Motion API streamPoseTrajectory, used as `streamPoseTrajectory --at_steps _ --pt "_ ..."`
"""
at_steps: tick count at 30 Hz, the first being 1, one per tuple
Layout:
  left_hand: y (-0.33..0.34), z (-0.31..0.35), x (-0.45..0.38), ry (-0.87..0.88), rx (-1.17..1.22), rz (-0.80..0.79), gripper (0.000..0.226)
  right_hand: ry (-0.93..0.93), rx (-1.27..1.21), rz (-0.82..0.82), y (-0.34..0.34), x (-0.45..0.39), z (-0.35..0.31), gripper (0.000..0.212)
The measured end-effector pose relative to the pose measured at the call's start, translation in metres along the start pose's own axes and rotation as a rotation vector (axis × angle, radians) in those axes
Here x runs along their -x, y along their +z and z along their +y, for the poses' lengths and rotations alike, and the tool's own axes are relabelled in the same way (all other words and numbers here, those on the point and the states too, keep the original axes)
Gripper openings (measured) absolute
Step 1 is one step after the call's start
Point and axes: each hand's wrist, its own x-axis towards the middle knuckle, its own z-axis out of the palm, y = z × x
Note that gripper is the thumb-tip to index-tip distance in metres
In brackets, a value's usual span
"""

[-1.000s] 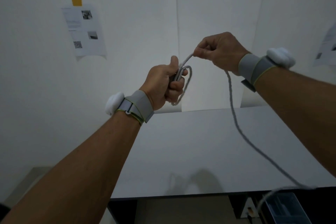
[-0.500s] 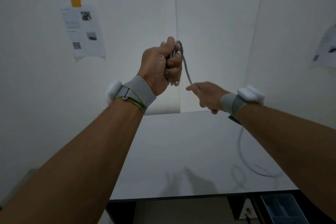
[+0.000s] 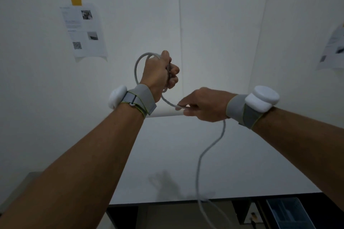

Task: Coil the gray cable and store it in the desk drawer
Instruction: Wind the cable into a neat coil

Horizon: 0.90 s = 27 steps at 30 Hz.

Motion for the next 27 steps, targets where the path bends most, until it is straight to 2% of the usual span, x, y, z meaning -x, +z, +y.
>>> streamPoseTrajectory --at_steps 6,9,11,13,17,22,27 --pt "-0.005 -0.023 0.012 0.017 -0.276 -0.038 0.028 -0.080 -0.120 0.087 -0.025 0.002 -0.001 0.020" --pt "-0.004 -0.032 0.024 -0.054 -0.356 -0.175 0.035 -0.096 -0.142 0.146 -0.038 0.001 0.004 0.011" --pt "-0.002 -0.036 0.029 -0.095 -0.274 -0.260 0.037 -0.070 -0.141 0.231 -0.047 -0.002 0.013 0.008" --pt "-0.002 -0.036 0.031 -0.148 -0.093 -0.312 0.037 -0.049 -0.177 0.319 -0.051 -0.005 0.025 0.009" --pt "-0.003 -0.029 0.032 -0.295 0.218 -0.484 0.036 -0.006 -0.396 0.498 -0.045 -0.011 0.046 0.013" --pt "-0.010 -0.018 0.035 -0.326 0.378 -0.675 0.029 0.039 -0.571 0.695 -0.032 -0.016 0.058 0.020" --pt "-0.010 -0.009 0.039 -0.303 0.503 -0.712 0.031 0.247 -0.641 0.746 -0.007 -0.023 0.071 0.023"
